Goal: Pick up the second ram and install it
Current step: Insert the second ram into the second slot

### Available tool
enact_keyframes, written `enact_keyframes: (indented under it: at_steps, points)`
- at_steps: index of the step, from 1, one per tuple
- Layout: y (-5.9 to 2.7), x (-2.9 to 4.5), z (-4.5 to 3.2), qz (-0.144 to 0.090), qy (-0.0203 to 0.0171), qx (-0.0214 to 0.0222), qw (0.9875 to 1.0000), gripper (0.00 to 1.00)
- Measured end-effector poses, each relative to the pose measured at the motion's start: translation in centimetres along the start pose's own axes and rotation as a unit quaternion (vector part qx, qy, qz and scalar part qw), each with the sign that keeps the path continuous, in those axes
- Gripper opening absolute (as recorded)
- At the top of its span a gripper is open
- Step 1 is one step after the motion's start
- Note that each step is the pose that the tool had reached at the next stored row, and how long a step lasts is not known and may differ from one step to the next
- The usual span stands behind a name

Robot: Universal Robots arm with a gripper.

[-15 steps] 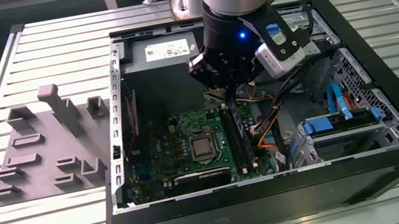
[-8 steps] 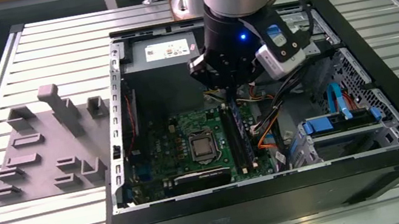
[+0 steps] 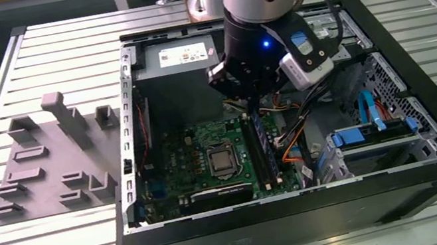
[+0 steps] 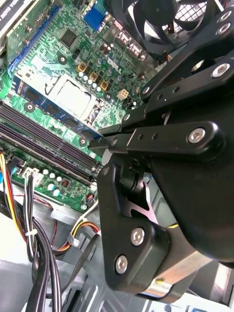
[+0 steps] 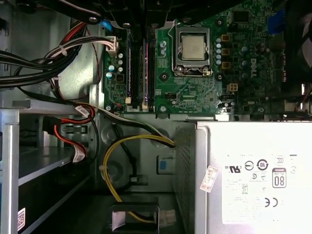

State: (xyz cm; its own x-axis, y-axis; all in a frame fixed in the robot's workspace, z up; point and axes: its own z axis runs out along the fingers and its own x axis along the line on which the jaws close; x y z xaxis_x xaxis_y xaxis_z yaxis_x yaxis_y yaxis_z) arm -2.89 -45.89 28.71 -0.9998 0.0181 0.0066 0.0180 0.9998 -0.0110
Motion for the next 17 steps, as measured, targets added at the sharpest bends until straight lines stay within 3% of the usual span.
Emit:
enact_keyframes:
  at_steps: [17]
  points:
    - [0.01,-0.06,1.18,0.001,0.0000,0.0000,1.0000,0.14]
